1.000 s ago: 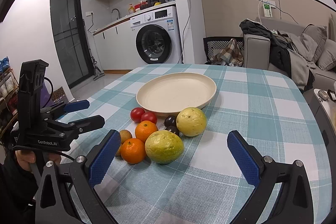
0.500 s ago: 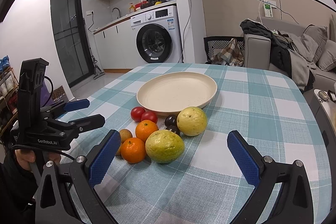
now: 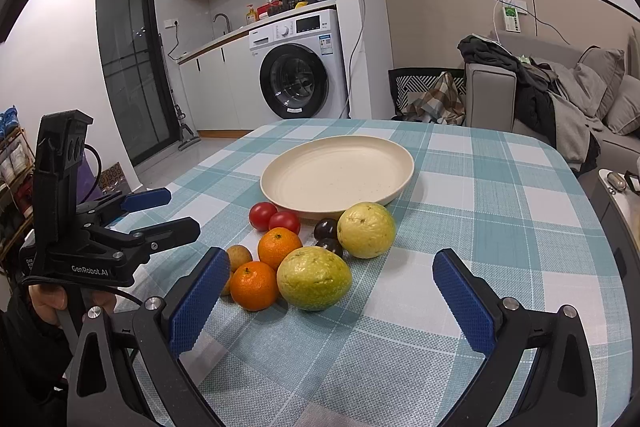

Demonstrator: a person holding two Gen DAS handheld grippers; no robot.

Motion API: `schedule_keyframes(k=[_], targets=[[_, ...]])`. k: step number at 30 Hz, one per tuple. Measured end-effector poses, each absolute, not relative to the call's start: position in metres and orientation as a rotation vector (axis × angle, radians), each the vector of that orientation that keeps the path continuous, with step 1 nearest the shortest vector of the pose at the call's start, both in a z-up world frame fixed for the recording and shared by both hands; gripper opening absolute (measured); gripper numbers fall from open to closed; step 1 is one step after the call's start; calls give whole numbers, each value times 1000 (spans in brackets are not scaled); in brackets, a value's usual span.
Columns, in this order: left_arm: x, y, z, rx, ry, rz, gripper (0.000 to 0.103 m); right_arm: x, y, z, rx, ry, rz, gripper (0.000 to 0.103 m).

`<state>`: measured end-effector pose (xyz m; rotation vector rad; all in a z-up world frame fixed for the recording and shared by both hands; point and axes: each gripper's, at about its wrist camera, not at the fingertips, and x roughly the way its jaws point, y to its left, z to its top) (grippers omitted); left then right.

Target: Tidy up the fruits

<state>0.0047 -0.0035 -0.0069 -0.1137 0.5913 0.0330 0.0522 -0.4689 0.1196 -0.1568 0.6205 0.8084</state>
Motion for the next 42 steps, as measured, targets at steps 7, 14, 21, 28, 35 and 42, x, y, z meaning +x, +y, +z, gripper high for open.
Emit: schedule_keyframes(k=[7,14,21,28,35,42], targets=[[5,-3,-6,-114,592,35,102,52,-468,119,-159,622,807,103],[5,-3,-7,-113,594,33,102,52,-468,119,-159,621,805,103],[5,-3,-6,-114,593,34,102,55,-468,116,-155,632,798,103],[5,-3,-6,-114,594,34,102,56,-467,116,-163,637,804,103],[5,-4,-7,-114,594,33,102,57,-467,116,-157,646,794,103],[5,-4,-6,-113,593,34,102,59,-466,115,-166,658,777,103]])
